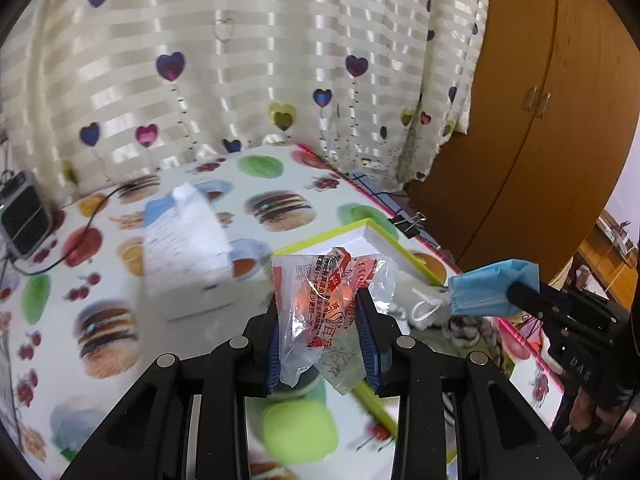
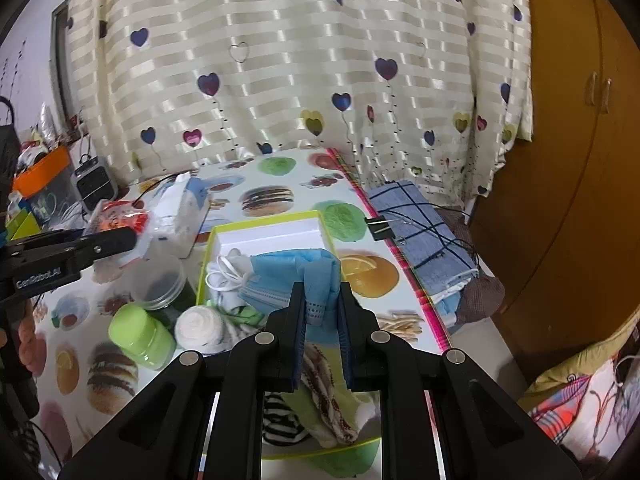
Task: Organize soft objects
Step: 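Carry the plastic bag and blue mask over the tray with both grippers, then lower the bag and mask into the tray and open both grippers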
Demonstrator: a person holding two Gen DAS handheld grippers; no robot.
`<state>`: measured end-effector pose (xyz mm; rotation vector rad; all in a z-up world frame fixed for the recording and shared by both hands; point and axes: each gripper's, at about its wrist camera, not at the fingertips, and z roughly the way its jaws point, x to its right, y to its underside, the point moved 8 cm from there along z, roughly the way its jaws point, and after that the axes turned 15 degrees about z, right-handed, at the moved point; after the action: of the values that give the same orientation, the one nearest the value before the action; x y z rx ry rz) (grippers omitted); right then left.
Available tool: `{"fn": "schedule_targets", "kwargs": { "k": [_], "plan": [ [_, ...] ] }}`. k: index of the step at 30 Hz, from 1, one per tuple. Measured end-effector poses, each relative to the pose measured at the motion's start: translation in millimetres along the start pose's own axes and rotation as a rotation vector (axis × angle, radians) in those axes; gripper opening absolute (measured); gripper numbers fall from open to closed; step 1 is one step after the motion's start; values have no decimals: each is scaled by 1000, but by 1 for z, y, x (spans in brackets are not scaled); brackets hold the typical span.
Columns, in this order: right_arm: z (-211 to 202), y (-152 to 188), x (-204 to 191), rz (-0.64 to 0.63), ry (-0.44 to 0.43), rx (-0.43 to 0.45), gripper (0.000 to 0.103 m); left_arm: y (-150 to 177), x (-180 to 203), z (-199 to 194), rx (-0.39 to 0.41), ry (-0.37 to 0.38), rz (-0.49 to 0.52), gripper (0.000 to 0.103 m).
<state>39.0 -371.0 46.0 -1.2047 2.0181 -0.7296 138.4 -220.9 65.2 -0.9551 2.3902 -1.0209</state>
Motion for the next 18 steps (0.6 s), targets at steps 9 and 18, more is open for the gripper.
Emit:
{"fn": "schedule_targets", "kwargs": {
  "k": [9,18],
  "plan": [
    [34,-18,-2,-9,-6,-7,15,-13,13,48,-61,30,32,32],
    [92,-19,-5,-87,27,-111,15,-14,13,84,-123,24,55,32]
  ]
}}
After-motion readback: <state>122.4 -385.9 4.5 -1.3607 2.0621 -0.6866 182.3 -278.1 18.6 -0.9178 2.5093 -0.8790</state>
